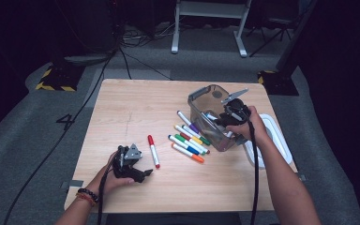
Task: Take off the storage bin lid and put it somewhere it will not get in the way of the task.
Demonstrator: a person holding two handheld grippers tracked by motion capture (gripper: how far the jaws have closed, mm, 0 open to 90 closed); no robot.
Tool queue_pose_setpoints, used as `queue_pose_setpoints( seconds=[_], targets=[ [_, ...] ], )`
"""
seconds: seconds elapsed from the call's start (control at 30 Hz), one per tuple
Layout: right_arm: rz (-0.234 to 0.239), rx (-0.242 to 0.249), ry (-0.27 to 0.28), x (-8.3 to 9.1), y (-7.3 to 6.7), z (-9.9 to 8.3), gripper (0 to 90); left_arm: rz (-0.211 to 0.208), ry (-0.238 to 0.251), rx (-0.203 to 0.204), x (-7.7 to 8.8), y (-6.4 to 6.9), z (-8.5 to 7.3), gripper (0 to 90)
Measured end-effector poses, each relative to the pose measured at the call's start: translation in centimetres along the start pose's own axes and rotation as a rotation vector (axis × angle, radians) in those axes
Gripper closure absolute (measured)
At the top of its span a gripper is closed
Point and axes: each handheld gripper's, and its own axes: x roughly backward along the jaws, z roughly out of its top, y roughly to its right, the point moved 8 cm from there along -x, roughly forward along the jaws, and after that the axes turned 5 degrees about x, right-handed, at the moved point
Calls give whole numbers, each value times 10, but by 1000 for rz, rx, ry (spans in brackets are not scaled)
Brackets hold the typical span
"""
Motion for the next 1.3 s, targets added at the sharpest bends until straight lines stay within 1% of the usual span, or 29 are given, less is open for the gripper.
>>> queue_pose_setpoints(
  seconds=[0.07, 0.13, 0.17, 0.23, 0.27, 0.3, 0.33, 0.37, 0.47, 0.53, 0.57, 0.63, 0.7, 0.73, 0.8, 0.9, 0.93, 1.0, 1.1, 1.13, 1.2, 1.3],
  targets=[
    [-2, -21, 51, 10, -1, 1, 531, 0, 0, 0, 0, 0, 0, 136],
    [-15, -28, 102, 22, -2, 3, 444, 0, 0, 0, 0, 0, 0, 136],
    [-17, -31, 125, 28, -3, 4, 423, 0, 0, 0, 0, 0, 0, 136],
    [1, -23, 168, 41, -10, 4, 382, 0, 0, -1, 0, 0, 0, 136],
    [7, -6, 180, 47, -14, 4, 367, 0, 0, 0, 0, 0, 0, 136],
    [1, 7, 189, 52, -17, 4, 352, 1, 0, 0, 0, 0, 0, 136],
    [0, 18, 203, 58, -21, 4, 352, 0, 0, 0, 0, 0, 0, 136],
    [9, 22, 217, 65, -26, 4, 352, 0, 0, 0, 0, 0, 0, 136],
    [10, 51, 257, 81, -38, 4, 348, 0, 0, 0, 0, 0, 0, 136],
    [3, 69, 280, 89, -47, 3, 351, 1, 0, 1, 0, 0, 0, 136],
    [4, 84, 288, 92, -52, 2, 352, 1, 0, 0, 0, 0, 0, 136],
    [13, 96, 296, 96, -61, 0, 351, 0, 0, 0, 0, 0, 0, 137],
    [29, 116, 307, 98, -73, -1, 352, 1, 0, 1, 0, 0, 0, 137],
    [34, 122, 308, 98, -77, -2, 356, 1, 0, 1, 0, 0, 0, 136],
    [59, 127, 314, 96, -88, -4, 373, 1, 0, 1, 0, 0, 0, 137],
    [69, 160, 300, 90, -103, -8, 376, 1, 1, 1, 0, 0, 0, 136],
    [73, 165, 297, 88, -107, -10, 376, 2, 0, 2, 0, 0, 0, 136],
    [86, 161, 303, 84, -114, -12, 386, 3, 1, 3, 0, 0, 0, 137],
    [91, 183, 307, 77, -125, -16, 399, 3, 1, 3, 1, 0, 0, 137],
    [102, 191, 311, 74, -129, -17, 408, 4, 0, 3, 1, 0, -1, 137],
    [103, 207, 306, 65, -134, -20, 420, 3, 0, 3, 1, 0, -1, 136],
    [127, 211, 289, 47, -142, -25, 447, 3, 0, 3, 1, 0, -1, 136]
  ],
)
